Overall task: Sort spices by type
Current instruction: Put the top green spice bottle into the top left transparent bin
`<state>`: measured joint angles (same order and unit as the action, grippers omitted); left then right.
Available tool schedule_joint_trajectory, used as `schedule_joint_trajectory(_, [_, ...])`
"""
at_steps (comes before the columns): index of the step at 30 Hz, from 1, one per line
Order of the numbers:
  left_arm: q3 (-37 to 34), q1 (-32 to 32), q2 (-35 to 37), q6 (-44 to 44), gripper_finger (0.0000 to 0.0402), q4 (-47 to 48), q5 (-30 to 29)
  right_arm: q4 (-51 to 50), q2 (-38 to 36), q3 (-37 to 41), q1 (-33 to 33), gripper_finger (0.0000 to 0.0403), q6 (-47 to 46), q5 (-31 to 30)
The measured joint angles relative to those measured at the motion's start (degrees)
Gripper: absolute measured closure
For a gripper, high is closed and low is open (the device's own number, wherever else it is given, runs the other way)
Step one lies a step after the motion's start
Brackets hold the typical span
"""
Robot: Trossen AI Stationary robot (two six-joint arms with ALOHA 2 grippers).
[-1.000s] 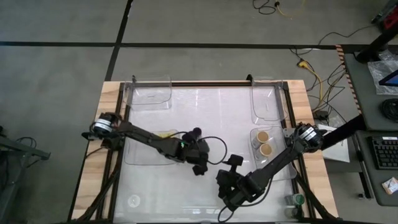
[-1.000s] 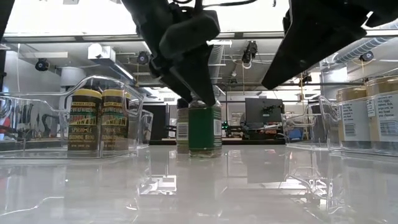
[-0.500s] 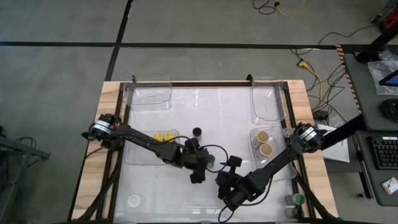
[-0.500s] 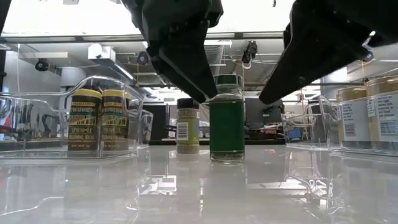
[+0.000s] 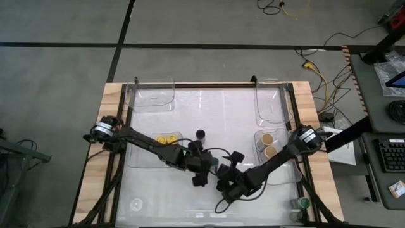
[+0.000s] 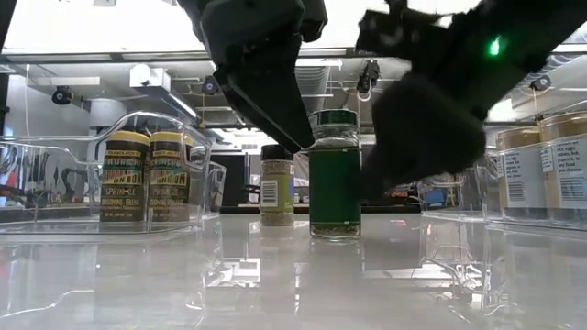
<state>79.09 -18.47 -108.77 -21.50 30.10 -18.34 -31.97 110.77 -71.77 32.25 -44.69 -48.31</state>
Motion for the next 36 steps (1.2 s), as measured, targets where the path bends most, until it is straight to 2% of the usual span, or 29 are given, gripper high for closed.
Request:
schedule_joint_trajectory(3, [0.0, -0.4, 0.0, 0.0, 0.0095, 1.6, 0.7, -4.5, 0.4, 0.2, -0.7, 0.0039, -1.8, -0.2])
schedule_joint_trajectory(8, [0.0, -0.8, 0.0, 0.3, 0.0095, 3.1, 1.0, -9.4, 0.4, 0.3, -0.9, 0.0039, -7.0, -6.8])
schedule_joint_trajectory(14, [-0.1, -0.7, 0.0, 3.9, 0.0095, 1.0, -0.1, -9.8, 0.3, 0.3, -1.0, 0.0039, -5.3, -7.3])
schedule_joint_trajectory(19, [-0.1, 0.2, 0.1, 6.4, 0.0095, 1.5, -0.5, -9.7, 0.3, 0.2, -2.2, 0.0039, -4.1, -11.2])
schedule_joint_trajectory(26, [-0.1, 2.6, 0.9, 7.3, 0.0095, 5.2, -0.8, -16.7, 0.2, 0.8, -3.9, 0.0039, -6.1, -12.1])
schedule_joint_trajectory(31, [-0.1, 4.5, 1.1, 10.4, 0.0095, 3.8, -0.6, -18.6, 0.2, 0.9, -4.6, 0.0039, -5.1, -12.1])
schedule_joint_trajectory(33, [-0.1, 5.1, 1.1, 12.7, 0.0095, 2.8, 0.5, -19.6, 0.2, 0.9, -4.3, 0.0039, -4.2, -11.7])
schedule_joint_trajectory(36, [-0.1, 6.4, 1.1, 16.4, 0.0095, -0.4, 5.9, -21.0, 0.1, 0.9, -4.1, 0.0039, -4.9, -11.6])
